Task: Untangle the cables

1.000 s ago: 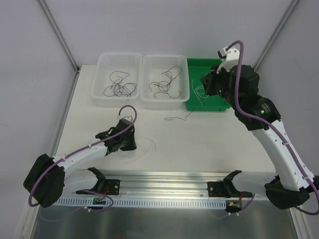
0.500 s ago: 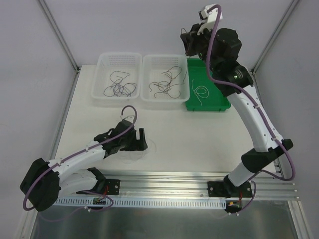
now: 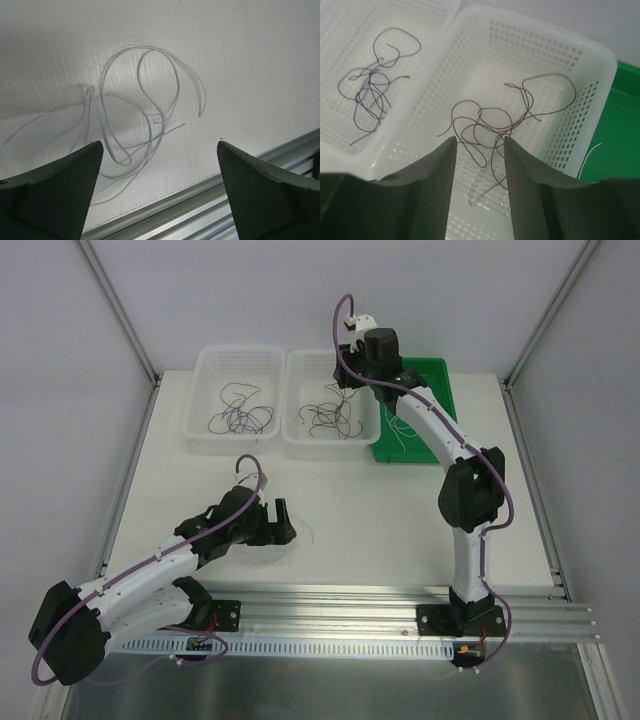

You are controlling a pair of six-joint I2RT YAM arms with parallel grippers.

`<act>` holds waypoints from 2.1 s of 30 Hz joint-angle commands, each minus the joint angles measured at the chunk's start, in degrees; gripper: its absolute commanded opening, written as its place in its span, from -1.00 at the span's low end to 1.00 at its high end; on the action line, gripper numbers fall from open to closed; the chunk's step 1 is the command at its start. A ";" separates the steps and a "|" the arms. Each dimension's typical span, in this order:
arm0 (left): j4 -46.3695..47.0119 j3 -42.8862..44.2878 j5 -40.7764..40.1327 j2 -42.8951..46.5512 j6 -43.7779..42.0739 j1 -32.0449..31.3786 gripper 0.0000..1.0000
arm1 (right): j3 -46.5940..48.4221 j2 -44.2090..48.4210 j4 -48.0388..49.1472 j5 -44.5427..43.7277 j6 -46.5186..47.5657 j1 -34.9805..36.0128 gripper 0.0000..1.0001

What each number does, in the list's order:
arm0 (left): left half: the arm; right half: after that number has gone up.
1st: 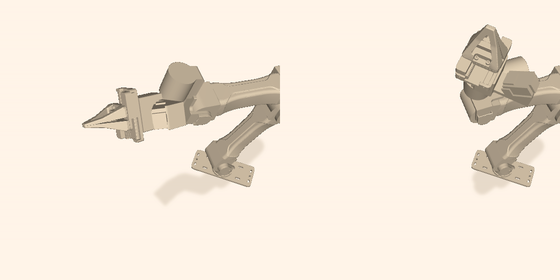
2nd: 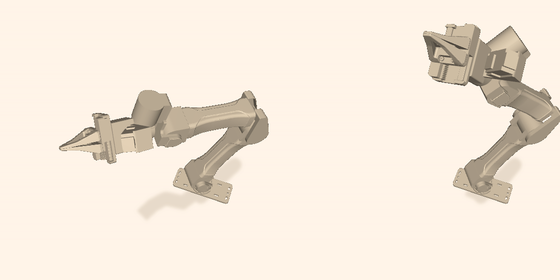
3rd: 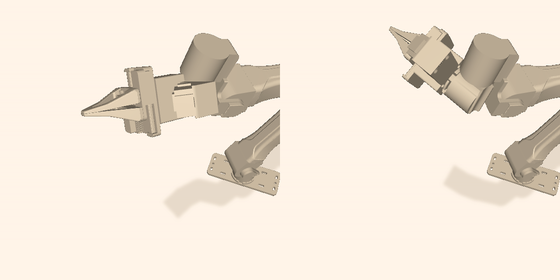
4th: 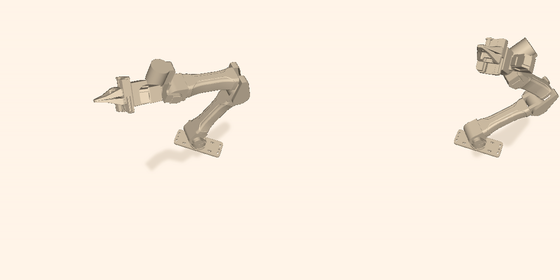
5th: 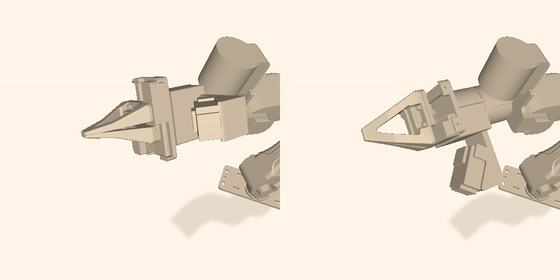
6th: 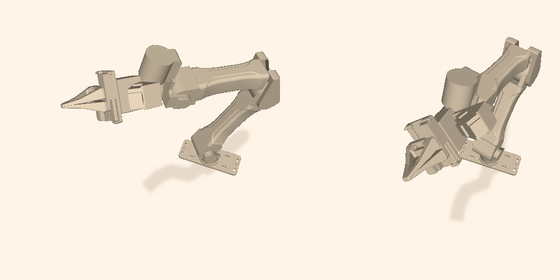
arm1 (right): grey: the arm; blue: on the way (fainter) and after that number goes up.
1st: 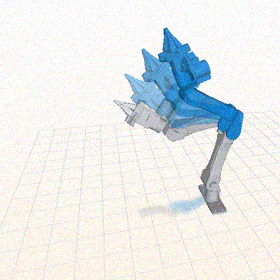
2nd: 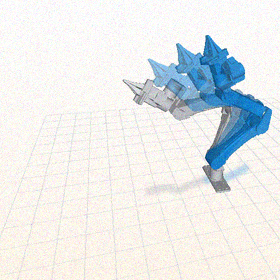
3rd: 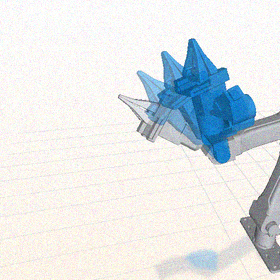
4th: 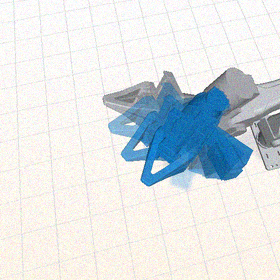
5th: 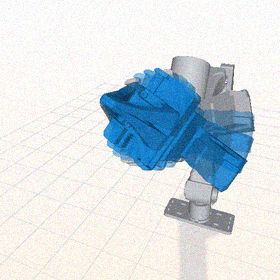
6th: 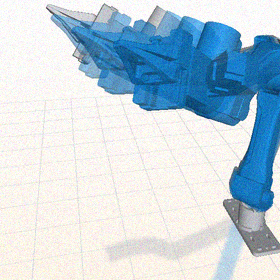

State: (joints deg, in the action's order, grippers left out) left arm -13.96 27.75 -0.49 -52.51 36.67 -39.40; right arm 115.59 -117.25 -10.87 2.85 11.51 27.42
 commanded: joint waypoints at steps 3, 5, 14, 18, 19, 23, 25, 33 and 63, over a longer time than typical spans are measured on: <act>0.68 -0.85 -0.30 2.06 0.86 -0.15 0.98 | -0.89 0.18 -3.98 5.49 -1.49 0.18 0.27; 0.51 -1.03 -0.30 2.50 1.21 -0.24 0.98 | -3.69 2.98 -4.86 6.64 -2.10 0.18 0.45; -2.30 -1.29 -4.86 5.49 1.92 -0.24 0.98 | -20.82 18.54 -10.04 11.56 -7.20 2.36 0.70; -6.95 -1.73 -9.96 6.01 2.36 -0.15 0.98 | -31.54 24.52 -12.93 10.87 -7.82 6.85 0.77; -7.40 -1.99 -11.19 6.45 2.71 -0.15 0.98 | -33.22 26.01 -14.25 9.03 -7.64 8.08 0.78; -9.16 -3.05 -13.48 9.61 4.03 -0.07 0.94 | -40.17 28.74 -14.88 3.05 -9.92 15.71 0.76; -10.47 -3.40 -14.18 10.67 4.99 -0.07 0.93 | -43.85 29.10 -13.57 1.55 -11.33 18.01 0.71; -13.73 -6.21 -19.11 14.37 7.98 -0.06 0.93 | -45.89 21.99 -9.53 -1.45 -14.23 29.35 0.47; -13.12 -5.95 -12.52 14.63 9.04 0.02 0.89 | -42.90 8.44 -7.15 -11.82 -15.90 34.19 -0.50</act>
State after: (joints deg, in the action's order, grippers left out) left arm -27.09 20.64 -14.96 -37.34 44.58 -39.33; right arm 72.71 -109.36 -19.07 -7.75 -3.75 61.34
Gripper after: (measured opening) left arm 0.946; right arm 0.278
